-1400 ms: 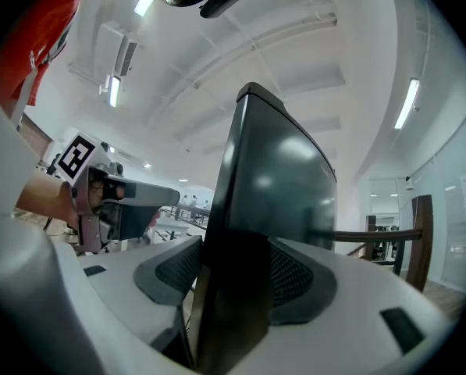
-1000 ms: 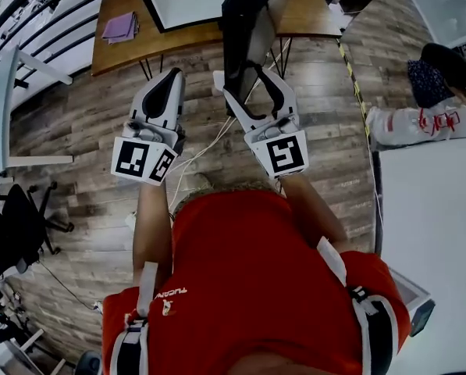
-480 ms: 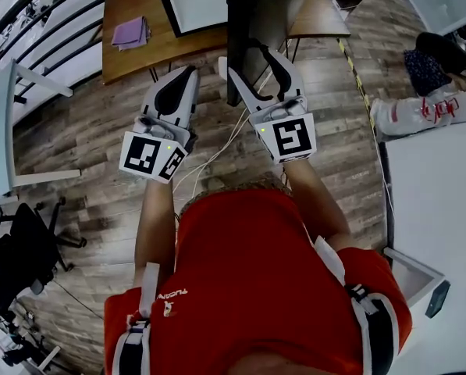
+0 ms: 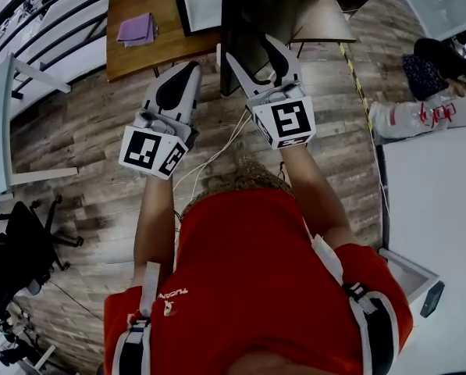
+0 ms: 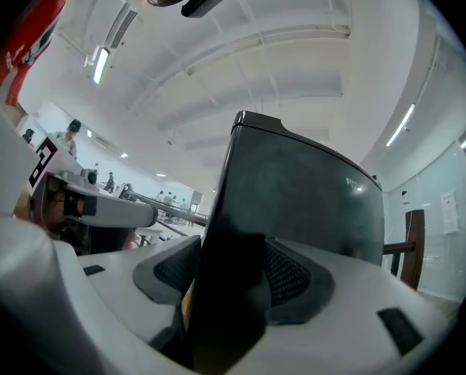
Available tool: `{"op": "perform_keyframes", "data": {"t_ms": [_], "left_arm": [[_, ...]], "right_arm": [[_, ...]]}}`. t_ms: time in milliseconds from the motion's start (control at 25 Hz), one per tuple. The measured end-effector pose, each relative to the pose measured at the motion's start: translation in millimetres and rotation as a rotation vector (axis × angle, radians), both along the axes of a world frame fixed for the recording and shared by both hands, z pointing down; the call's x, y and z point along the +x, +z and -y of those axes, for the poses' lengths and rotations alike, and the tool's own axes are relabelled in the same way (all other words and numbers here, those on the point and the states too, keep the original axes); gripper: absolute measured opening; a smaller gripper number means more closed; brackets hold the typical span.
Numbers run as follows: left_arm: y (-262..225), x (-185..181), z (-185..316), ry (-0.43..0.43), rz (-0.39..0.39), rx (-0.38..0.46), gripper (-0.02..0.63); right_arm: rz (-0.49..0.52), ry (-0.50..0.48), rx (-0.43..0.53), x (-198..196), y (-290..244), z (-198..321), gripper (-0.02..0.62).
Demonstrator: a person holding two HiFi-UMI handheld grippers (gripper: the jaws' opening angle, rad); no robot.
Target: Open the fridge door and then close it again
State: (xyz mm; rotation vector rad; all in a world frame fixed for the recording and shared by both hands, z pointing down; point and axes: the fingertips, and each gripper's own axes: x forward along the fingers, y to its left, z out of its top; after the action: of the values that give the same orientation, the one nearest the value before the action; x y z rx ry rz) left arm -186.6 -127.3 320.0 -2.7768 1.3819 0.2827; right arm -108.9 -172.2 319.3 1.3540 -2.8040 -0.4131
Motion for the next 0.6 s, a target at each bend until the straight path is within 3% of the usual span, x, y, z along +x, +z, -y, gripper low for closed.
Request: {"op": "perform_keyframes", "data": {"t_ms": [600], "left_arm": [[-0.5,-35.9,56.6,-0.11,-0.005,-0.006,0.009]], "right_arm": [[0.011,-0.11,-0.003,-34.5,-4.2,64.7,0.24]]}}
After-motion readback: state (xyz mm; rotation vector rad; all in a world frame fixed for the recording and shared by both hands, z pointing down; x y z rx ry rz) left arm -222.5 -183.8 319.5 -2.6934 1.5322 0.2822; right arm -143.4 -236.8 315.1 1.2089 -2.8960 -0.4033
